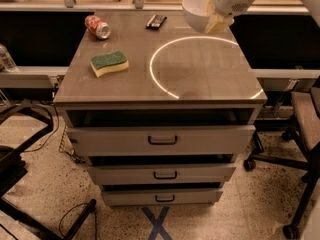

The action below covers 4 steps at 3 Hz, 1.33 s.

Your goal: Move white bowl near sponge

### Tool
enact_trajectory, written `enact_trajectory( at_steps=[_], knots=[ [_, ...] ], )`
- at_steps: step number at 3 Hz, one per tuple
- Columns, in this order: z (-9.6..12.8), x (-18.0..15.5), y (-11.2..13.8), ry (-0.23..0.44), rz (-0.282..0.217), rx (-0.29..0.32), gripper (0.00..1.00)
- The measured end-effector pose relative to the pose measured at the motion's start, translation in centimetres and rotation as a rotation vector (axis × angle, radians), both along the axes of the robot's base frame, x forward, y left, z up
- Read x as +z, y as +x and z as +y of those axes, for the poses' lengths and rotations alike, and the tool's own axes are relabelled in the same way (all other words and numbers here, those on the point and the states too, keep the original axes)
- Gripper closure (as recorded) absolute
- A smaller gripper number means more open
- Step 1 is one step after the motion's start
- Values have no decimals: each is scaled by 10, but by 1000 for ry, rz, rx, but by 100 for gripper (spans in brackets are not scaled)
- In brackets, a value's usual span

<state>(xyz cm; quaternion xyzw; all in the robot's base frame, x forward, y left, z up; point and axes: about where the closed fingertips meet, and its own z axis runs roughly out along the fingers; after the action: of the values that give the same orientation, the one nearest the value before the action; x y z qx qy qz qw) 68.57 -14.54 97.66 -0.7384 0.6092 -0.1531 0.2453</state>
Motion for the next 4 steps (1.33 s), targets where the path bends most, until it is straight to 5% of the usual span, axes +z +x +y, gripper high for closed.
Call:
enact_trajectory(
  at_steps=[1, 2, 3, 4],
  knots=[
    [28, 20, -23, 56, -46, 128, 100],
    [80, 27, -54, 148, -40, 314, 100],
    [119, 13, -75, 199, 15, 438, 100],
    [161, -24, -86, 164, 56, 518, 100]
  ],
)
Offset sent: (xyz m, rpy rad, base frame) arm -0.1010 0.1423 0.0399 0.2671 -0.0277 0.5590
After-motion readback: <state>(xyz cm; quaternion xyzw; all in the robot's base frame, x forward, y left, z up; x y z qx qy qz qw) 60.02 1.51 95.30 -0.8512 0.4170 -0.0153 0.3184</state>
